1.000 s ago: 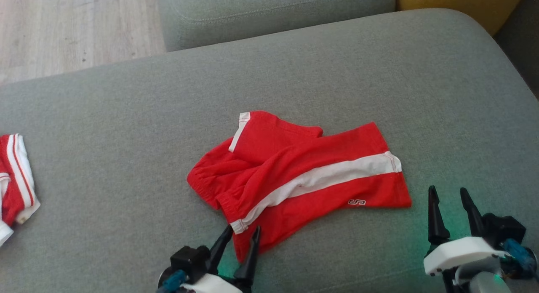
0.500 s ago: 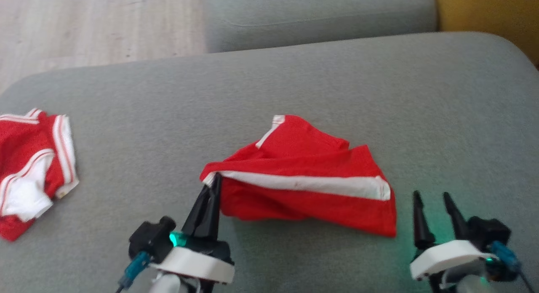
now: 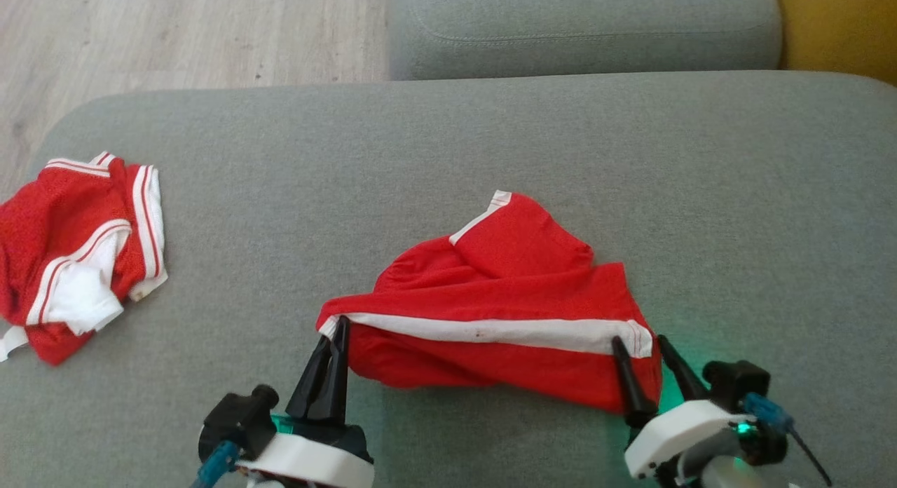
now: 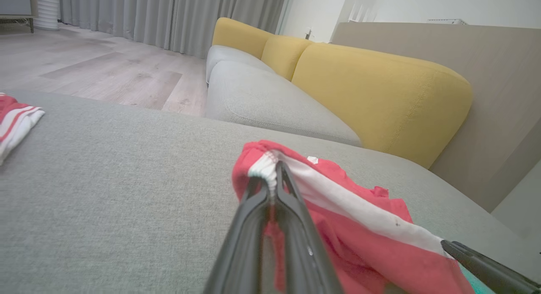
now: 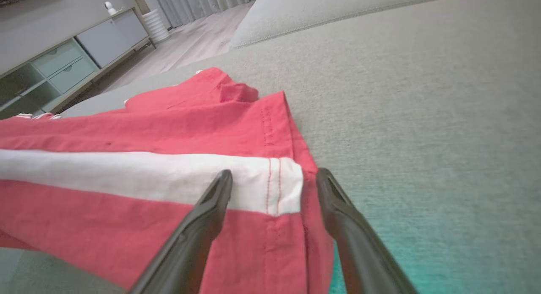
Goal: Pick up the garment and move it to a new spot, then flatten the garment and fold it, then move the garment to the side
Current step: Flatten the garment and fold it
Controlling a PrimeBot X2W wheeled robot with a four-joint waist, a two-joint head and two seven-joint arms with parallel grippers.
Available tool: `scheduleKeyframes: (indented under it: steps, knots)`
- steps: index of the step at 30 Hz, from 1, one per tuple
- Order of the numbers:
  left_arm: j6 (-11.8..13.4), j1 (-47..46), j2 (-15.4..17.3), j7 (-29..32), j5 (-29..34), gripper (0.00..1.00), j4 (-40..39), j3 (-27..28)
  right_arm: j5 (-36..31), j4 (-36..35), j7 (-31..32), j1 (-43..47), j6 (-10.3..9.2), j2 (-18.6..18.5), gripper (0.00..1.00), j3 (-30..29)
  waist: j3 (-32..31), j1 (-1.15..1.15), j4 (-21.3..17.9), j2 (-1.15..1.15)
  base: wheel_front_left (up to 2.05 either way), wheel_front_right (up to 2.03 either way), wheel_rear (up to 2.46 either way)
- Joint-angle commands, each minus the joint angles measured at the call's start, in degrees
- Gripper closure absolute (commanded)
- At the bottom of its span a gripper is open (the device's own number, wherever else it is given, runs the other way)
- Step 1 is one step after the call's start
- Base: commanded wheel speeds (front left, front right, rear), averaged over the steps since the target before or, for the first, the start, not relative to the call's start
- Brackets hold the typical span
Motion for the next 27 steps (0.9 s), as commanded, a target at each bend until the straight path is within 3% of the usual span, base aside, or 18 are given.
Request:
scheduleKeyframes:
  steps: [1, 12, 27]
  knots:
    - [0.1, -2.0, 0.0, -0.4, 0.1, 1.00, -1.3, 1.9, 0.9, 0.1, -0.4, -3.0, 0.20, -0.3, 0.00, 2.8, 0.2, 0.00, 0.4, 0.00, 0.00, 0.00, 0.00]
    - [0.1, -2.8, 0.0, -0.4, 0.3, 1.00, -1.2, 1.8, 7.4, 6.7, -0.4, -6.0, 0.20, -0.3, 0.00, 7.7, 1.2, 0.00, 1.5, 0.00, 0.00, 0.00, 0.00]
    - [0.1, -3.2, 0.0, -0.4, 0.3, 1.00, -0.3, 1.4, 16.4, 1.0, -0.4, -7.0, 0.20, -4.3, 0.00, 14.9, 1.9, 0.00, 1.7, 0.00, 0.00, 0.00, 0.00]
